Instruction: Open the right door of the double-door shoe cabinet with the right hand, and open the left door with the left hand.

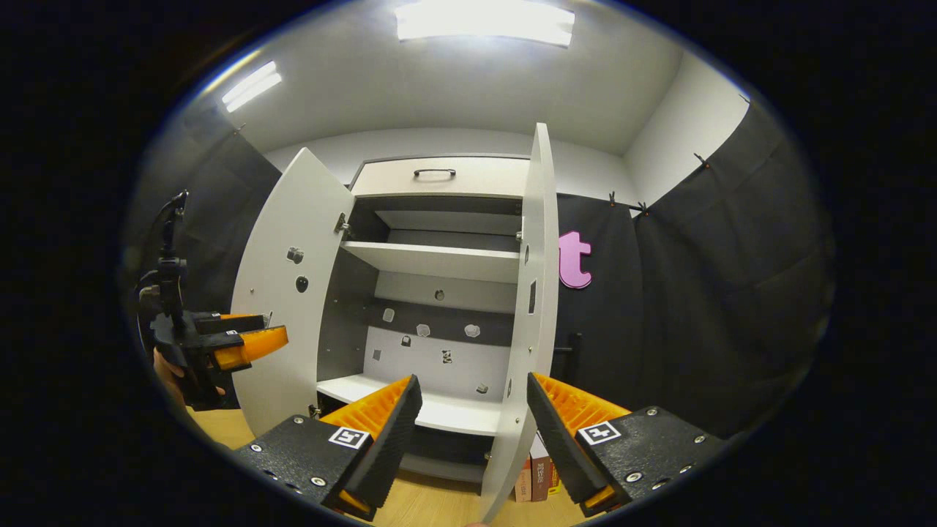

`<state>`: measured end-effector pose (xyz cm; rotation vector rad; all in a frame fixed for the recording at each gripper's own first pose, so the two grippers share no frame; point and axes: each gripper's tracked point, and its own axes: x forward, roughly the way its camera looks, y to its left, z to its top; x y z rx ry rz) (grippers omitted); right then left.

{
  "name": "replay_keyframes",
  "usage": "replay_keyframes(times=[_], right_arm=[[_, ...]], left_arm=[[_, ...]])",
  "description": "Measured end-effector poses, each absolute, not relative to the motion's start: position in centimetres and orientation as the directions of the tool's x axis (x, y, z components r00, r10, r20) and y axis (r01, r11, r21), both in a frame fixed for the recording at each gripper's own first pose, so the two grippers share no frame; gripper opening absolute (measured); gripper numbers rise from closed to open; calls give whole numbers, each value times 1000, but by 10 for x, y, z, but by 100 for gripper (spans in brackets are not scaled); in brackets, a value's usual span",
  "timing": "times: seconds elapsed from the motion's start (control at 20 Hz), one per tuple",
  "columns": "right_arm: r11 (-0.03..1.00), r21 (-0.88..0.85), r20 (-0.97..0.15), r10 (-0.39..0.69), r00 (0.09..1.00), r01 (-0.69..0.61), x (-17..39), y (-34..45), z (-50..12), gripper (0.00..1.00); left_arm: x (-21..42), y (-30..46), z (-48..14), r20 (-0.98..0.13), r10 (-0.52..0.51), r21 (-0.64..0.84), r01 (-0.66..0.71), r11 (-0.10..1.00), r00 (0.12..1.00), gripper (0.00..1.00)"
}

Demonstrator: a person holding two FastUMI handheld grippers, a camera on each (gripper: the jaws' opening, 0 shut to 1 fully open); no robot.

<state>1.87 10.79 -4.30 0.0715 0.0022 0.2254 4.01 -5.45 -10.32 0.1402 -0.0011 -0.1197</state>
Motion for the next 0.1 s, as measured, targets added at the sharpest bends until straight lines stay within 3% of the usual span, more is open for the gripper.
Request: replay_keyframes(times=[0.1], right_arm=[[972, 77, 6, 224, 975, -223, 20, 107, -43, 88]], left_arm=[[41, -53, -102, -2, -111, 142, 110, 984, 994, 96]])
